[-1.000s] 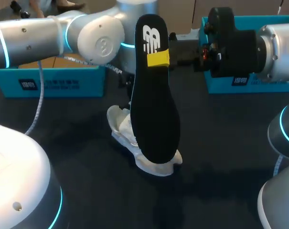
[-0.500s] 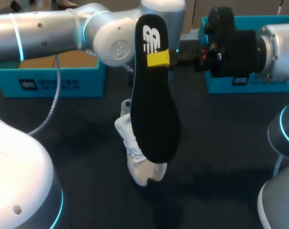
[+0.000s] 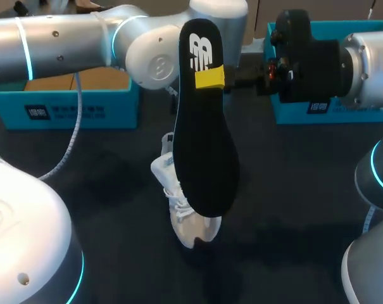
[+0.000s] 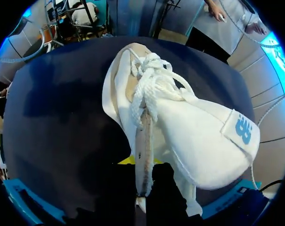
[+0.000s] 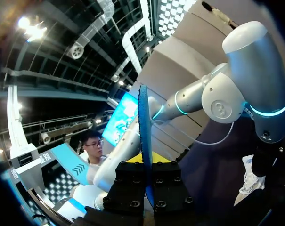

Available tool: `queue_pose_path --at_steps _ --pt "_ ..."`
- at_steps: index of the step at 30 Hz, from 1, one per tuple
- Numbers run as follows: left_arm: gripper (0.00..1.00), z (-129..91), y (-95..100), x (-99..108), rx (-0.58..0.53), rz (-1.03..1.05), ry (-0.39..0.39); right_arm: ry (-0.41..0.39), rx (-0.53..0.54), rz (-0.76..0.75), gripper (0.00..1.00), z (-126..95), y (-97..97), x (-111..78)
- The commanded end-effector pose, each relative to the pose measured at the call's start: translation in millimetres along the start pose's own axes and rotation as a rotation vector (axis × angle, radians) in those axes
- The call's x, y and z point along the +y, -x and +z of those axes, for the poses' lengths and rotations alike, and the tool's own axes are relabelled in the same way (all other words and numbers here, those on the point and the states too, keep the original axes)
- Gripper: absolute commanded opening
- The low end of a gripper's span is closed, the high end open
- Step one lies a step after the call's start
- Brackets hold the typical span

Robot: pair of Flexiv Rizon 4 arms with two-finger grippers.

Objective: Take the shoe out of the shoebox, open the shoe tongue, remove and reinsert the insole, then place the shoe into the shoebox

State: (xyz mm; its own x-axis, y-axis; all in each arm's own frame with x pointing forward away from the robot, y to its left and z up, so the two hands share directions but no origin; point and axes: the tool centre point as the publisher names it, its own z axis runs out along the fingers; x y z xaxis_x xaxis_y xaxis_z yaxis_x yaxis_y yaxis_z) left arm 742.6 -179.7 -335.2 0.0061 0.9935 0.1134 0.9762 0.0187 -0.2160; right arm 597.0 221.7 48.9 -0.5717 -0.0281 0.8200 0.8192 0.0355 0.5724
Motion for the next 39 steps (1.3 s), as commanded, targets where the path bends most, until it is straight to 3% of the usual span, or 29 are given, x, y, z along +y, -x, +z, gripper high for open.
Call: queue_pose_path --at_steps 1,5,15,39 --pt "0.00 -4.2 5.2 2.8 0.015 0.001 0.039 0.002 0.001 0.000 0.00 2.7 1.3 -0.3" --pt "0.00 -9.7 14.8 11.8 0.039 -0.027 0.092 0.002 0.001 0.000 0.00 2.7 1.3 -0.3" --pt "0.00 -7.3 33.8 21.7 0.122 -0.018 0.121 0.002 0.001 0.000 0.00 2.7 1.3 -0.3" --pt "0.00 35.9 37.8 26.9 0.237 -0.012 0.023 0.002 0.001 0.000 0.00 2.7 1.3 -0.3"
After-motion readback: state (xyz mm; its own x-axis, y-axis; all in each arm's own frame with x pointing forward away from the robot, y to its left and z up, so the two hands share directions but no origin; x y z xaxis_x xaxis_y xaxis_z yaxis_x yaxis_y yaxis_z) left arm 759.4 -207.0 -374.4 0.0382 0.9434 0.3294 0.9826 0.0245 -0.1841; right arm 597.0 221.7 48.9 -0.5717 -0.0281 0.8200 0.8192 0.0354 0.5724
